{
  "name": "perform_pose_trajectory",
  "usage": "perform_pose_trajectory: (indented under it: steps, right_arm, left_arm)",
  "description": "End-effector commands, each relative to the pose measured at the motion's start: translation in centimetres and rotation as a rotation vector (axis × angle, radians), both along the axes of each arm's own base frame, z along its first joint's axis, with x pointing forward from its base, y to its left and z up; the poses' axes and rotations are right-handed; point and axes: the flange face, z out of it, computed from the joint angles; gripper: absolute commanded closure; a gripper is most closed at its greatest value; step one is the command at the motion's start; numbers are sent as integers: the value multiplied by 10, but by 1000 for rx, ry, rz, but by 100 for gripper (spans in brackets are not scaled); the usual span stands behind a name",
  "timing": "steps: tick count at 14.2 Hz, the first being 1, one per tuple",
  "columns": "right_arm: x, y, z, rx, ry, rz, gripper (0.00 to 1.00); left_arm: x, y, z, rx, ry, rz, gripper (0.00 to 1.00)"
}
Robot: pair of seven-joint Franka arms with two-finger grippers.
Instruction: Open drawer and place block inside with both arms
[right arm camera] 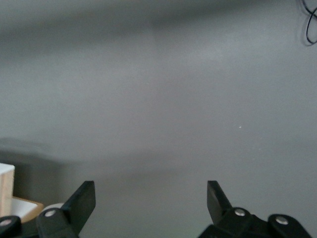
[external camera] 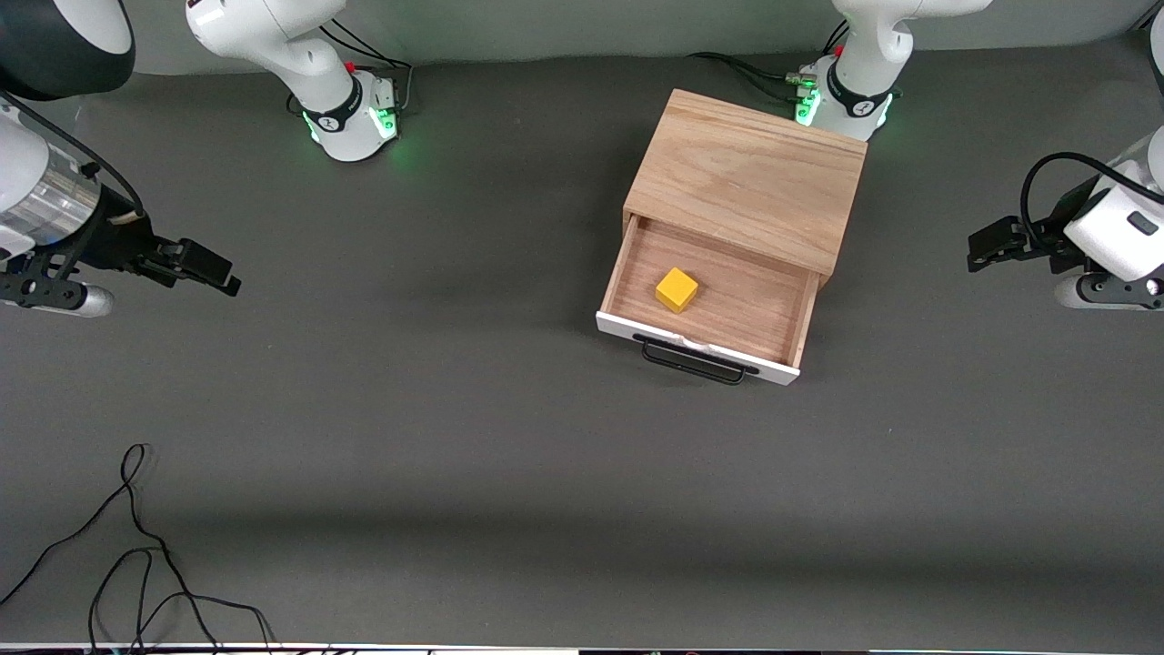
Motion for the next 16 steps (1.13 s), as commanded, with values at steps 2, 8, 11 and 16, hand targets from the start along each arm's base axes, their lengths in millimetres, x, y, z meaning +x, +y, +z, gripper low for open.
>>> perform_pose_trajectory:
  steps: [2, 8, 11, 16]
  right_arm:
    - [-5, -9, 3, -20, -23, 50, 0]
    - [-7, -10, 2, -38, 2, 116, 0]
    - [0, -18, 5, -38, 1, 199, 0]
    - [-4, -12, 6, -73, 47, 224, 0]
  left_arm:
    - [-6, 5, 0, 16, 8, -13, 0]
    - [-7, 6, -2, 41, 19, -16, 0]
    - [-7, 6, -3, 41, 23, -17, 0]
    - [-9, 6, 0, 31, 18, -17, 0]
